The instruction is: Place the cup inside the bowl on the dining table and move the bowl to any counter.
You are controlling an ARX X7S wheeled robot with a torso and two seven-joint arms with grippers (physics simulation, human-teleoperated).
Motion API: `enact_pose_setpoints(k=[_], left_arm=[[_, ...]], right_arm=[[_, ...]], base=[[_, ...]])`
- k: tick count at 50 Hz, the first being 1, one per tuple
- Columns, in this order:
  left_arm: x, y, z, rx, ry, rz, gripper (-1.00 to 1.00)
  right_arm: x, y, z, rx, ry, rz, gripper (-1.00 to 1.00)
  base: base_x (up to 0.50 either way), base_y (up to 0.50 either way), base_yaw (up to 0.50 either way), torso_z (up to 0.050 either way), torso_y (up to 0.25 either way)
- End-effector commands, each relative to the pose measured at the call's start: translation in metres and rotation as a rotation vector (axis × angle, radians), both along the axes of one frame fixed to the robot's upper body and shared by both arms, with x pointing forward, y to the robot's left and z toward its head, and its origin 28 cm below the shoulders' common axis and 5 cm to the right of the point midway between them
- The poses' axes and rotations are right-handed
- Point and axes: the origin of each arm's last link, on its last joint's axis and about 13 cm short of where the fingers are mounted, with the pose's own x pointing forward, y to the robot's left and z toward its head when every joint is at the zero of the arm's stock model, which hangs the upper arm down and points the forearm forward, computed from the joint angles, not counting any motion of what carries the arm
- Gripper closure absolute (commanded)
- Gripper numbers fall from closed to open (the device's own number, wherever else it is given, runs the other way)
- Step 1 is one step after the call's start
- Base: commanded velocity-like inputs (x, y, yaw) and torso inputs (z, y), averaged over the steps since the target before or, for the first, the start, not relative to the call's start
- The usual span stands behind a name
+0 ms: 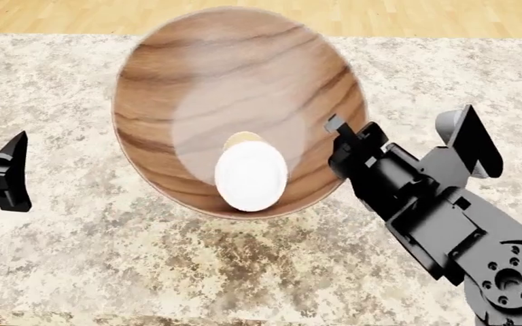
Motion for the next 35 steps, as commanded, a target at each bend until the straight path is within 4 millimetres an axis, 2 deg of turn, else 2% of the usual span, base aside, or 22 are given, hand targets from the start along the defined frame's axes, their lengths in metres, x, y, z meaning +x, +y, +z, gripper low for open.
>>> enact_pose_setpoints(k=[1, 10, 11, 13, 25, 27, 35], left_arm=[[0.001, -0.008, 0.001, -0.008, 0.008, -0.005, -1.00], [0.002, -0.007, 0.001, -0.010, 0.010, -0.013, -1.00], [0.001, -0.008, -0.002, -0.013, 0.015, -0.019, -1.00], [0.001, -0.005, -0.002, -0.012, 0.014, -0.018, -1.00], [-0.001, -0.006, -0.005, -0.006, 0.023, -0.023, -1.00], [-0.001, -0.002, -0.002, -0.008, 0.020, -0.021, -1.00], [-0.001, -0.010, -0.003, -0.003, 0.020, -0.030, -1.00]], right_arm=[[-0.027, -0.017, 0.014, 0.004, -0.037, -0.042, 1.00], [-0.060, -0.039, 0.020, -0.135, -0.026, -0.073, 1.00], [-0.080, -0.056, 0.031, -0.177, -0.097, -0.102, 1.00], [-0.085, -0.062, 0.029, -0.200, -0.091, -0.119, 1.00], [-0.099, -0.073, 0.026, -0.233, -0.053, -0.154, 1.00], [-0.100, -0.073, 0.027, -0.237, -0.050, -0.156, 1.00], [-0.101, -0.075, 0.025, -0.245, -0.041, -0.165, 1.00]], base=[[0.00, 0.00, 0.00, 0.000, 0.000], [0.00, 0.00, 0.00, 0.000, 0.001], [0.00, 0.00, 0.00, 0.000, 0.000], [0.00, 0.00, 0.00, 0.000, 0.000], [-0.01, 0.00, 0.00, 0.000, 0.000], [-0.17, 0.00, 0.00, 0.000, 0.000], [-0.33, 0.00, 0.00, 0.000, 0.001]])
